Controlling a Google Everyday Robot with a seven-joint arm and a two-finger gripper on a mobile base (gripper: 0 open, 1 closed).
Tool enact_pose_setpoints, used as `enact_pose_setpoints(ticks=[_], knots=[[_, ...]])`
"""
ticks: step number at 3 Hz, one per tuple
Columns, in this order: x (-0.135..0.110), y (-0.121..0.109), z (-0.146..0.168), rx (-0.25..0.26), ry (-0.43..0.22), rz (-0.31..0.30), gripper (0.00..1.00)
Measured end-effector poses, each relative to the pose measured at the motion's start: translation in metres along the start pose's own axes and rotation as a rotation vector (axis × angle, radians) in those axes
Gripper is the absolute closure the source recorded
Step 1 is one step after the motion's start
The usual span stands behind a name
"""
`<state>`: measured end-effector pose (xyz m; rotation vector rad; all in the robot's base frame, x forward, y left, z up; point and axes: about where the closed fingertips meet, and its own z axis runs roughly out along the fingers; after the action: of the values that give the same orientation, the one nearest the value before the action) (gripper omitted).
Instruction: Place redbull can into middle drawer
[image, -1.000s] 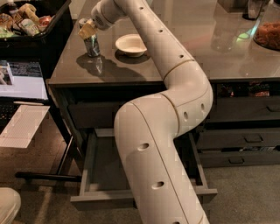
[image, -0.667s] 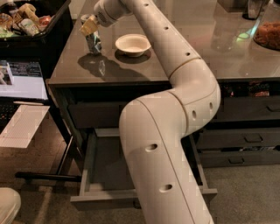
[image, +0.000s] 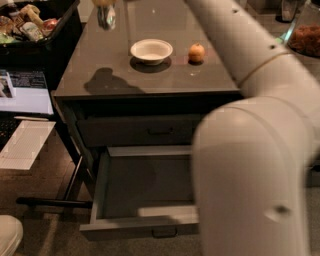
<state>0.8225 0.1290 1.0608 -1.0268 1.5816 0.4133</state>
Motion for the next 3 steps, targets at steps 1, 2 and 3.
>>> enact_pose_setpoints(ticks=[1,2,3], knots=[[-0.061,-0.006,-0.098,0.127,-0.141,0.017,1.0],[-0.078,0.023,-0.15,0.167,-0.155,0.083,1.0],[-0.014,0.066,-0.163,0.138,0.055,0.18,1.0]])
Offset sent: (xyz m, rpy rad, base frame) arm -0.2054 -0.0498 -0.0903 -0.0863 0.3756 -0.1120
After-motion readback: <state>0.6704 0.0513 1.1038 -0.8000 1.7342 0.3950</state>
